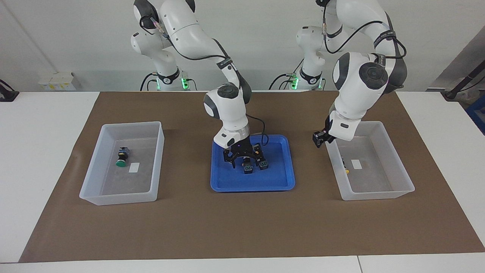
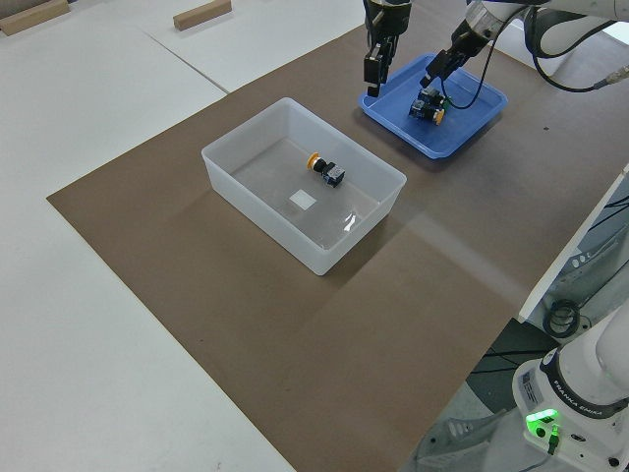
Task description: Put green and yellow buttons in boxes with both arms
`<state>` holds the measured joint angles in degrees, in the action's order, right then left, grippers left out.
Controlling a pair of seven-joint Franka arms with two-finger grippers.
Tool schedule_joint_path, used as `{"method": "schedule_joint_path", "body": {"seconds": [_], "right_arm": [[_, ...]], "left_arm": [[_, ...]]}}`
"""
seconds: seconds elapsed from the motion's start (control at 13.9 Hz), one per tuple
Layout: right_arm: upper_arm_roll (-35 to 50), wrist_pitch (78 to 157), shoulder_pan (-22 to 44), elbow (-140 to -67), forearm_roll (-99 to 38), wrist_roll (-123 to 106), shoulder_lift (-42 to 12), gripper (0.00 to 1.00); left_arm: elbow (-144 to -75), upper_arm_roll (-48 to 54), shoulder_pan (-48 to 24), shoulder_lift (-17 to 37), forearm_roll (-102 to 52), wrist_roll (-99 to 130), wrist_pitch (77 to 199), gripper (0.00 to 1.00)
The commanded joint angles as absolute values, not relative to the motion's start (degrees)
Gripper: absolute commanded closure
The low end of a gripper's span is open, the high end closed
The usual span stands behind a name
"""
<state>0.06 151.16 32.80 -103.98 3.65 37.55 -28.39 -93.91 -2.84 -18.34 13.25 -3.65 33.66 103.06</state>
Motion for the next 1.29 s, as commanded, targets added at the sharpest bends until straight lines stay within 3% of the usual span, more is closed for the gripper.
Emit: {"method": "schedule_joint_path", "body": {"seconds": [0.0, 0.07, 0.22, 0.36, 0.43, 0.72, 0.86, 1.22], "right_arm": [[-0.09, 151.79, 33.66, -104.85, 5.36, 37.79, -28.83, 0.01], [-0.09, 151.70, 33.66, -104.85, 5.36, 37.79, -28.83, 0.08], [-0.09, 151.53, 33.66, -104.85, 5.36, 37.88, -28.83, 0.35], [-0.09, 151.35, 33.66, -104.77, 5.36, 37.88, -28.74, 0.84], [-0.09, 151.26, 33.66, -104.68, 5.36, 37.88, -28.65, 1.00], [-0.26, 147.41, 32.09, -104.77, 5.27, 37.88, -24.54, 1.00], [-0.18, 144.16, 30.59, -106.16, 5.19, 38.32, -20.32, 1.00], [-0.18, 143.70, 23.57, -118.54, 5.19, 34.03, -7.06, 1.00]], "left_arm": [[-95.36, -3.60, -19.69, 12.22, -4.57, 36.73, 104.76, 0.49], [-95.45, -3.60, -20.47, 12.22, -4.66, 37.35, 104.85, 0.49], [-95.80, -3.52, -20.83, 12.13, -4.75, 38.84, 105.73, 0.49], [-97.20, -3.52, -21.88, 11.78, -5.10, 40.25, 107.92, 0.49], [-97.64, -3.52, -22.06, 11.78, -5.10, 40.95, 108.71, 0.49], [-98.78, -3.52, -22.24, 11.60, -5.18, 42.44, 110.73, 0.49], [-102.72, -3.52, -23.55, 10.55, -5.19, 44.29, 116.86, 0.49], [-107.22, -3.60, -26.89, 11.85, -5.27, 48.24, 126.89, 0.49]]}}
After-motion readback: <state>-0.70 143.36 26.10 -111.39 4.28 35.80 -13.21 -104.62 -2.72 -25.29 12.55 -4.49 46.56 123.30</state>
